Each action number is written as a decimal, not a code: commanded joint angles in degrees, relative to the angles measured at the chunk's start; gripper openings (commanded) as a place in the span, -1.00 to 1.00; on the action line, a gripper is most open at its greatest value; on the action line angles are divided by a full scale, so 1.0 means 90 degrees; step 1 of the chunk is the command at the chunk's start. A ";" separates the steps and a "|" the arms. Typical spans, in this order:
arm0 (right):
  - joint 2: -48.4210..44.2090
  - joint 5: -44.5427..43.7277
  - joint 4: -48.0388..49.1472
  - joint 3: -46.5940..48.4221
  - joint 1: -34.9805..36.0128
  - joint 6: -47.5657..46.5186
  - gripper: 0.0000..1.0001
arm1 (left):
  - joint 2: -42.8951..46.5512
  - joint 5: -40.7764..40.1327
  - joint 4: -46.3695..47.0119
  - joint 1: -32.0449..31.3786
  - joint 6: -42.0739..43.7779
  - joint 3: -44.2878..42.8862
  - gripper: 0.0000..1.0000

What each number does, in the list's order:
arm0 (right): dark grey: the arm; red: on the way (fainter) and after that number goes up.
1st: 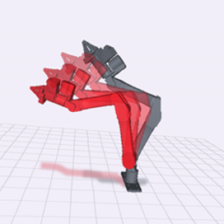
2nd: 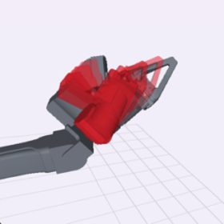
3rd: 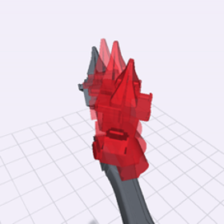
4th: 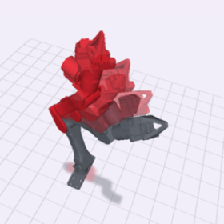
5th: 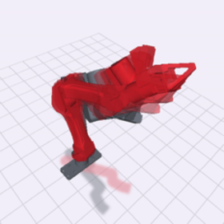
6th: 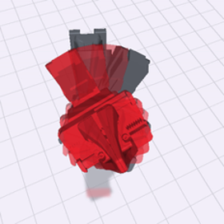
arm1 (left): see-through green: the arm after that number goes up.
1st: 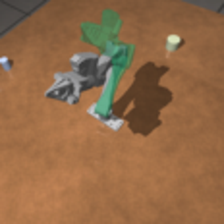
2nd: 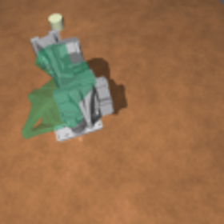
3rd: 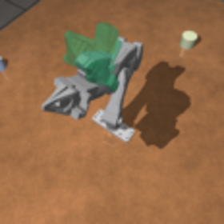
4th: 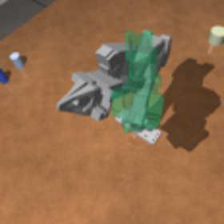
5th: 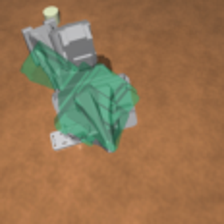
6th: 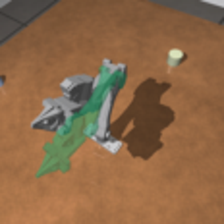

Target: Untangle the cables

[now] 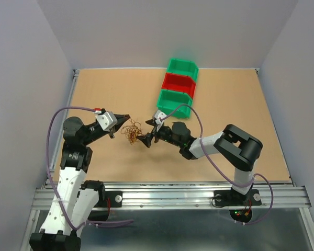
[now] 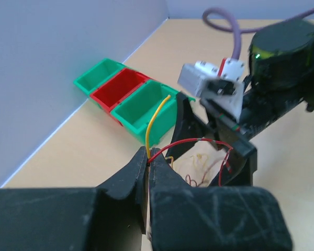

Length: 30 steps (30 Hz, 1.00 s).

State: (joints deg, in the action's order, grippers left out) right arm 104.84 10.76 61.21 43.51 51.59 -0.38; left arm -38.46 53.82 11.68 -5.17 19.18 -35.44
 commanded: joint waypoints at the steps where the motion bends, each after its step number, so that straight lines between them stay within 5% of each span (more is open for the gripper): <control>1: 0.0557 0.1069 0.0923 0.0877 -0.0010 0.0296 0.88 | 0.0201 0.0279 -0.0213 -0.0031 -0.0178 -0.1177 -1.00; 6: 0.1299 0.1850 0.1283 0.1513 0.0010 0.0851 0.86 | 0.0016 0.0338 -0.0273 -0.0031 -0.0578 -0.2427 -1.00; 13: 0.1750 0.1578 0.1412 0.1934 0.0146 0.1000 0.79 | -0.0697 0.0377 0.0039 -0.0031 -0.1700 -0.3873 -1.00; 22: 0.1106 0.1431 0.1909 0.0891 0.0176 0.0864 0.81 | -0.1215 -0.0336 0.0537 -0.0031 -0.2511 -0.4187 -1.00; 30: -0.0017 0.1830 0.2144 0.0030 0.0185 0.0999 0.88 | -0.1128 0.0377 0.0860 -0.0060 -0.2707 -0.3787 -1.00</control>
State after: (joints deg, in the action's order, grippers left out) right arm 109.80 24.53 71.66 45.76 52.60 7.81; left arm -50.85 54.04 13.65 -5.26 -3.07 -69.71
